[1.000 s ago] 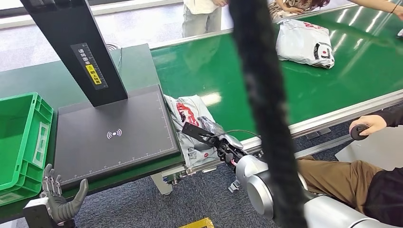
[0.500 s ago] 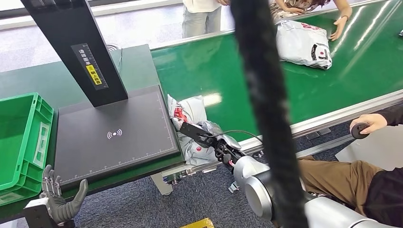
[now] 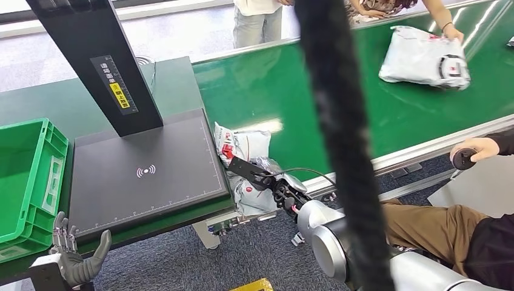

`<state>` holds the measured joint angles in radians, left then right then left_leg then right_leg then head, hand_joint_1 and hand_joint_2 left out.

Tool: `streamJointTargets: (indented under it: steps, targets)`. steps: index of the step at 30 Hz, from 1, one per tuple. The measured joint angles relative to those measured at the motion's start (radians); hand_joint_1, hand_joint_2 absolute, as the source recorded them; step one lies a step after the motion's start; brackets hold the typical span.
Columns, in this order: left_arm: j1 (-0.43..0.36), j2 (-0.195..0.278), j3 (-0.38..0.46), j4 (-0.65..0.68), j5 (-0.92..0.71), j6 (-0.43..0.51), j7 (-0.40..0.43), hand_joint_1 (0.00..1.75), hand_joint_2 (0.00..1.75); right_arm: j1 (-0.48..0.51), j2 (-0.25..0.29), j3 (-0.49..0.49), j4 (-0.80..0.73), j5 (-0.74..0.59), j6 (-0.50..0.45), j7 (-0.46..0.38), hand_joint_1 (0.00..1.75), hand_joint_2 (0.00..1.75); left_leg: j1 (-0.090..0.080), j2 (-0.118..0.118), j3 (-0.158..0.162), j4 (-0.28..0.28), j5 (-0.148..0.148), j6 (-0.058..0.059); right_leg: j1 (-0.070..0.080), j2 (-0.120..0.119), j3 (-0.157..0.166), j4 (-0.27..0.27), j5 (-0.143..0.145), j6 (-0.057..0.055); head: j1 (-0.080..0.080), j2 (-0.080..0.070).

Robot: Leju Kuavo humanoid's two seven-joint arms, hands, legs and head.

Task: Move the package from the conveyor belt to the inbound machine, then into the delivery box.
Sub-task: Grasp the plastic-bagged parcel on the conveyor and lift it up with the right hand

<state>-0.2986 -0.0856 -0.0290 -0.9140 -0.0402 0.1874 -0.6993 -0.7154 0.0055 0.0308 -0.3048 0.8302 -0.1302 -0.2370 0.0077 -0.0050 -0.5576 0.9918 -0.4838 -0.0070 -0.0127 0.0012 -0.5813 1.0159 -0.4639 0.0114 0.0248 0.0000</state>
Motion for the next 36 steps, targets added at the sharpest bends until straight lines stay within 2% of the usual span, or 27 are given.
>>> streamJointTargets:
  steps: [10, 21, 36]
  targets:
    - [0.004, 0.004, 0.0, -0.001, 0.001, 0.0, 0.0, 0.0, 1.75, -0.031, -0.008, -0.005, -0.008, 0.001, -0.027, -0.004, 1.75, 0.0, 0.0, 0.0, -0.001, 0.0, 0.0, 0.0, 0.0, 0.0, 0.0, 0.0, 0.0, 0.0, 0.0, 0.0]
    - [0.005, 0.002, 0.0, -0.002, -0.003, -0.002, 0.0, 0.0, 1.75, -0.248, -0.044, -0.004, -0.019, 0.023, 0.017, 0.048, 1.75, 0.0, 0.0, 0.0, -0.002, 0.0, 0.0, 0.0, 0.0, 0.0, -0.002, 0.0, 0.0, 0.0, 0.0, 0.0]
    - [0.002, -0.019, -0.003, -0.002, -0.02, -0.014, 0.0, 0.0, 1.75, -0.43, -0.007, 0.018, -0.033, 0.052, 0.022, 0.095, 1.75, 0.0, 0.0, 0.0, -0.002, 0.0, 0.0, 0.0, 0.0, 0.0, -0.002, 0.0, 0.0, 0.0, 0.0, 0.0]
